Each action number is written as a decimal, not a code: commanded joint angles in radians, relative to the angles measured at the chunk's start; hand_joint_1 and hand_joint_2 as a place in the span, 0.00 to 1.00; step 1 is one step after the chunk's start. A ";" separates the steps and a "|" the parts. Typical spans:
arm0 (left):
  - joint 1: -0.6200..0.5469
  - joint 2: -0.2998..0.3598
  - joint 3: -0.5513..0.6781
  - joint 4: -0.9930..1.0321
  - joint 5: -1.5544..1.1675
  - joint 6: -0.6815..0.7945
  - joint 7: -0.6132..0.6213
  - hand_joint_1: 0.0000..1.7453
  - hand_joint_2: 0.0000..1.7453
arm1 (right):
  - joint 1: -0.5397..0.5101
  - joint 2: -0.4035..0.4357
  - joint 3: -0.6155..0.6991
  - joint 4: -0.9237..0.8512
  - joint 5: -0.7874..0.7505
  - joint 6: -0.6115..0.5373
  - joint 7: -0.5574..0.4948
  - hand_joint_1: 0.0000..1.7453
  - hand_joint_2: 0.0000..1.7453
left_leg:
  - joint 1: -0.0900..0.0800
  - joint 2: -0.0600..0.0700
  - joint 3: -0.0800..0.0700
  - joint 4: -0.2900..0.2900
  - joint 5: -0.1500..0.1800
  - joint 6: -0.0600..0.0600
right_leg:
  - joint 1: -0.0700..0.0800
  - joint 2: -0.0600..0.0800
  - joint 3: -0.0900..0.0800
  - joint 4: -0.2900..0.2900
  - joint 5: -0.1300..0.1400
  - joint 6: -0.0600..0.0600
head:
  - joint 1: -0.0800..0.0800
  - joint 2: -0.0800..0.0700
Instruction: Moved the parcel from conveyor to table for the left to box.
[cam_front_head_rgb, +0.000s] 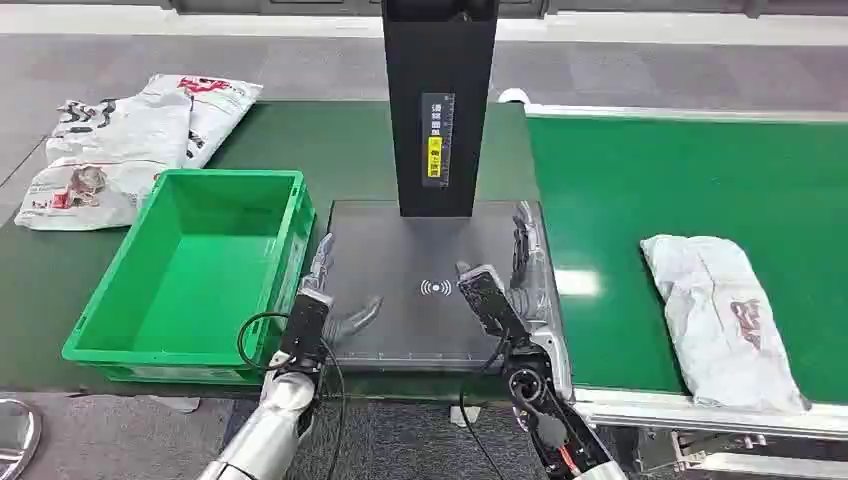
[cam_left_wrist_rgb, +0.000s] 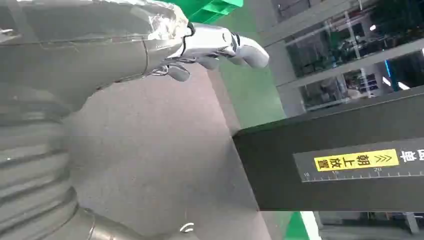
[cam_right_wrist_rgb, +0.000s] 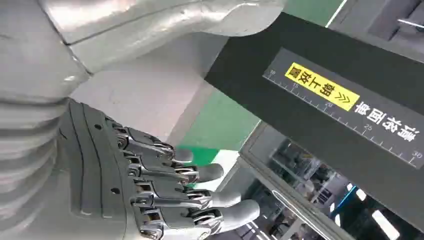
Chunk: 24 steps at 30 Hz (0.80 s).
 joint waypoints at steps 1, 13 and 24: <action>-0.034 -0.006 0.028 0.051 -0.002 -0.012 0.007 0.00 1.00 | 0.005 -0.027 -0.010 0.007 0.021 0.003 0.028 0.00 1.00 | 0.000 -0.001 0.002 -0.001 0.000 0.000 | 0.000 -0.001 0.002 -0.001 0.000 0.000 | 0.000 0.000; -0.059 -0.021 0.025 0.091 -0.008 -0.016 -0.003 0.00 1.00 | 0.023 -0.038 -0.040 0.000 0.047 -0.017 0.032 0.00 1.00 | 0.001 -0.001 0.003 -0.001 0.000 0.000 | 0.001 -0.002 0.004 -0.002 0.000 0.000 | 0.000 0.000; -0.184 -0.062 0.017 0.233 0.019 -0.042 -0.015 0.00 1.00 | -0.011 -0.085 -0.166 0.045 0.237 -0.149 0.140 0.00 1.00 | 0.000 -0.003 0.002 -0.001 0.001 0.001 | 0.000 -0.003 0.004 -0.002 0.000 0.001 | 0.000 0.000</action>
